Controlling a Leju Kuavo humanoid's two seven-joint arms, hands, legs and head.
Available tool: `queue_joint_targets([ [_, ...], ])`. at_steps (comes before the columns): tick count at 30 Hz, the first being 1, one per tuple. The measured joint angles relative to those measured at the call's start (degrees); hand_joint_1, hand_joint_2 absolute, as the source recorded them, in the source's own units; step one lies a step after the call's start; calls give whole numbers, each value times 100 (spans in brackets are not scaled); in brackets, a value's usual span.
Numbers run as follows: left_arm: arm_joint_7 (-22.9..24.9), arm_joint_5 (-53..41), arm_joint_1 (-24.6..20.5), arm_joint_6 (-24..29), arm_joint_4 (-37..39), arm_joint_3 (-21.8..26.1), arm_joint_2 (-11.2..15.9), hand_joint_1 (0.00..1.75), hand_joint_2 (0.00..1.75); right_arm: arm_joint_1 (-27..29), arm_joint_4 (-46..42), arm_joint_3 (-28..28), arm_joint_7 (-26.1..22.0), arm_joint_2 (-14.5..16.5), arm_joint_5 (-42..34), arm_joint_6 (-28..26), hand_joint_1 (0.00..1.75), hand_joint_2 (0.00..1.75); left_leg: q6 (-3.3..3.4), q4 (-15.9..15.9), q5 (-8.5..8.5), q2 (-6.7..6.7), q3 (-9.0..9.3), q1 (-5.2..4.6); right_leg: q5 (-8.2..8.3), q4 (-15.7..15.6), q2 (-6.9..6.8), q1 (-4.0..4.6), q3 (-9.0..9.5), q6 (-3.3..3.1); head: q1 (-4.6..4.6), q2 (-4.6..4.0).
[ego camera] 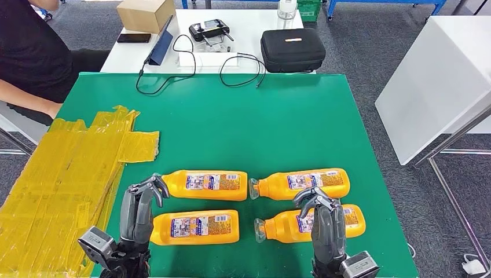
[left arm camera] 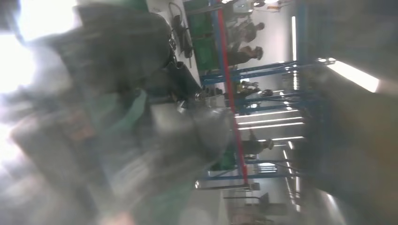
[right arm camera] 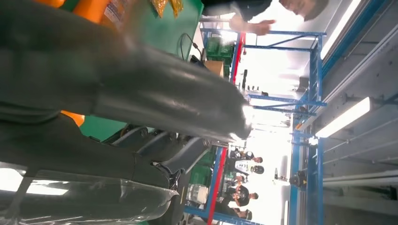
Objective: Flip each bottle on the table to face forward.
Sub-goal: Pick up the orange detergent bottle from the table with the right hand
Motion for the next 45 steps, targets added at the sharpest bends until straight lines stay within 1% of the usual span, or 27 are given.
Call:
queue_joint_targets([
  [2,105,58,1,-5,0,-33,1,0,0,29,-36,-26,49,2,29,9,0,87,0,0,0,0,0,0,0,0,0,-1,0,0,-1,0],
  [4,167,92,5,15,0,-54,1,0,0,63,-88,-39,218,1,226,-64,0,175,0,0,0,0,0,-1,0,0,0,-1,0,0,-1,0],
  [7,249,103,30,52,0,-54,0,0,0,143,-196,-42,797,-29,974,-403,0,175,0,0,-1,-1,0,-1,0,0,0,-1,0,0,-1,0],
  [10,293,117,89,69,0,-38,0,0,0,257,-285,-44,1517,-206,1818,-643,0,175,1,0,-2,-1,-1,-1,-1,-1,0,-1,0,1,-2,0],
  [15,392,163,140,-56,0,95,-24,0,0,483,-404,-103,2725,-793,3467,-809,0,175,4,0,-5,-2,-3,-3,-1,-1,-1,-4,1,1,-2,0],
  [19,480,175,148,-169,0,218,-78,0,0,577,-457,-106,3527,-1271,4316,-715,0,175,5,1,-5,-2,-2,-5,-1,-2,0,-5,2,2,-1,0],
  [21,517,179,152,-205,0,278,-107,0,0,596,-460,-104,3835,-1474,4640,-631,0,175,6,1,-5,-2,-2,-6,-1,-2,0,-5,2,2,-2,0],
  [23,537,179,155,-226,0,326,-130,0,0,606,-460,-102,3985,-1627,4795,-585,0,175,6,1,-5,-2,-2,-6,-1,-2,0,-5,2,2,-2,0],
  [27,558,178,156,-261,0,382,-162,0,0,612,-460,-70,4187,-1839,4923,-460,0,175,6,1,-5,-2,-2,-5,-1,-1,0,-4,2,2,-3,0],
  [35,646,163,155,-354,-1,482,-207,0,0,521,-402,34,4810,-2200,5393,92,0,175,6,0,-5,-2,-2,-5,-1,-1,-1,-5,2,2,-2,0],
  [39,669,161,155,-380,-4,511,-222,0,0,443,-331,62,4909,-2302,5510,252,0,175,6,1,-5,-2,-2,-5,-1,-1,-1,-5,3,2,-2,0],
  [45,699,161,152,-405,-4,540,-238,0,0,306,-174,88,4927,-2374,5443,477,0,175,6,1,-5,-1,-2,-5,-1,-1,0,-5,2,2,-3,0],
])
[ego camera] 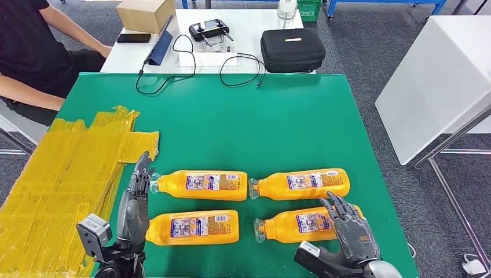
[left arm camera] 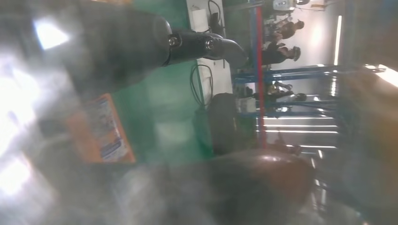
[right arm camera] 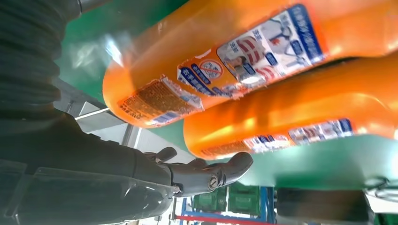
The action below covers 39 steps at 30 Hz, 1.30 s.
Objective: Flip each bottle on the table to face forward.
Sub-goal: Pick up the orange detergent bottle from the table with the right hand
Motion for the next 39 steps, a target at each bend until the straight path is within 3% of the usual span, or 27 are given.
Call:
queue_joint_targets([
  [9,115,51,-35,2,-4,17,-2,0,0,-386,550,55,8,-10,-142,712,0,175,0,0,0,0,1,0,0,0,0,0,0,0,0,0],
  [13,132,107,-53,8,-3,23,-2,0,0,-620,826,160,51,-91,-268,1192,168,175,1,1,-1,3,9,0,0,-1,3,0,3,0,-1,0],
  [14,132,122,-64,9,-2,23,-2,0,0,-694,904,196,60,-113,-292,1261,175,175,3,1,-2,4,16,0,-1,-2,4,0,3,1,-1,0],
  [29,100,219,-138,28,46,48,1,0,0,-1113,1451,485,53,-302,-719,1370,175,175,26,0,-39,5,113,0,-22,-20,11,0,57,20,2,0],
  [32,99,242,-138,39,59,49,4,0,0,-1063,1429,474,-85,-338,-1070,1129,175,175,27,0,-40,5,114,0,-22,-21,10,0,58,20,1,0],
  [35,109,281,-129,97,63,54,7,0,0,-814,1251,369,-526,-325,-1758,519,175,175,28,1,-40,4,102,0,-21,-21,9,0,84,20,2,0],
  [39,169,437,-91,68,96,72,9,0,175,-253,717,193,-1702,-106,-2875,-119,175,175,27,0,-38,2,79,0,-18,-19,9,1,88,21,-2,0],
])
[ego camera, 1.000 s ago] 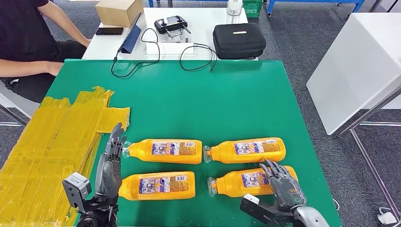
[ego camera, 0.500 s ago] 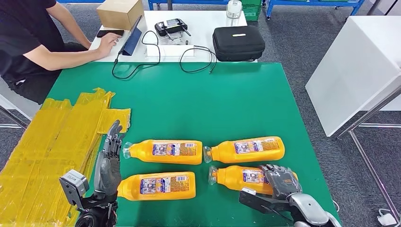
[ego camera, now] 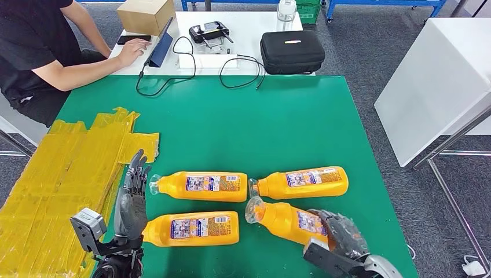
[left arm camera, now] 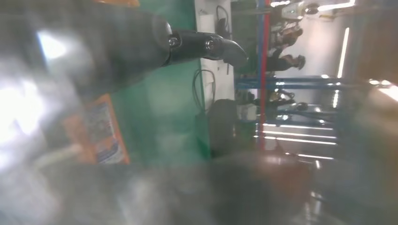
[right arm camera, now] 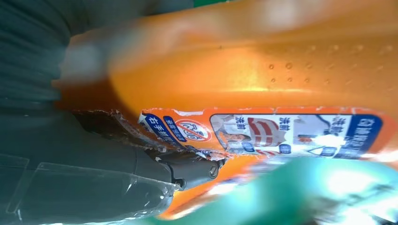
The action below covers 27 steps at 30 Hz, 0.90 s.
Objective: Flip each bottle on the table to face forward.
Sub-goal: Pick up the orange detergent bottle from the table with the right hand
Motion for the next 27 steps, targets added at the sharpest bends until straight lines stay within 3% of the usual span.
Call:
queue_joint_targets([
  [3,84,219,14,-86,7,1,0,0,175,250,-460,-85,-897,304,-400,-287,175,175,-1,-2,-1,3,-4,4,-1,1,2,6,-9,-2,2,0],
  [5,142,319,25,-124,7,-6,-4,0,175,310,-764,-97,-1175,542,-351,-464,175,175,-2,-3,-1,5,-5,6,-3,1,3,8,-13,-3,1,0],
  [13,447,1167,58,-530,-9,-86,-7,0,175,248,-1258,-8,-1485,1126,-664,-595,175,175,-1,-4,0,5,-8,1,-4,1,2,1,-10,-5,3,0],
  [19,850,2228,31,-1172,-15,-336,25,0,175,-440,-987,5,-1407,1683,-1123,-315,175,175,0,-2,4,6,-7,-1,-2,1,3,-1,-10,-4,2,0],
  [27,974,2512,-65,-1416,-13,-590,92,0,175,-1278,-135,-53,-1219,2090,-1269,-132,175,175,0,-1,8,4,-9,0,-1,3,2,0,-10,-4,3,0],
])
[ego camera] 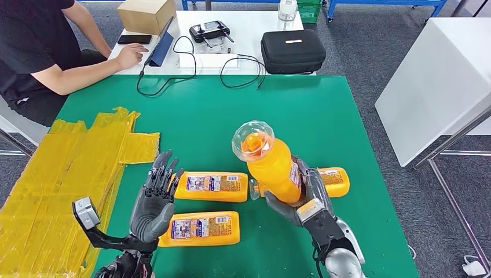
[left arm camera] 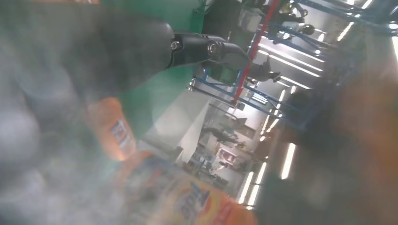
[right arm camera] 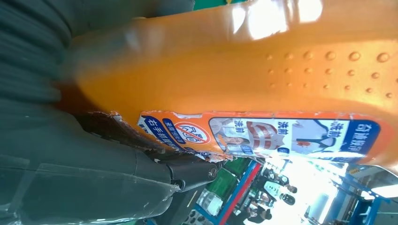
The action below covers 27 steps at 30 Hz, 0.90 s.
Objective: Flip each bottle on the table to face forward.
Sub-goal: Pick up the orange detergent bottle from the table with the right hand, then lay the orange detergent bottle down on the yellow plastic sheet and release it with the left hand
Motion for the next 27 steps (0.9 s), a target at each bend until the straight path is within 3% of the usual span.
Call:
queue_joint_targets([
  [10,75,236,-122,-215,15,-138,50,0,175,-625,760,13,143,273,-92,146,175,175,0,0,0,0,-9,0,0,0,0,0,-6,0,1,0],
  [19,96,326,-224,-233,26,-149,66,0,175,-1282,1456,605,717,563,927,135,175,175,0,0,2,0,-10,1,1,4,0,1,-7,0,-1,0],
  [27,104,351,-256,-234,26,-133,70,0,175,-1543,1732,923,827,681,1047,127,175,175,0,0,2,-2,-15,0,0,3,-1,0,-9,0,1,0],
])
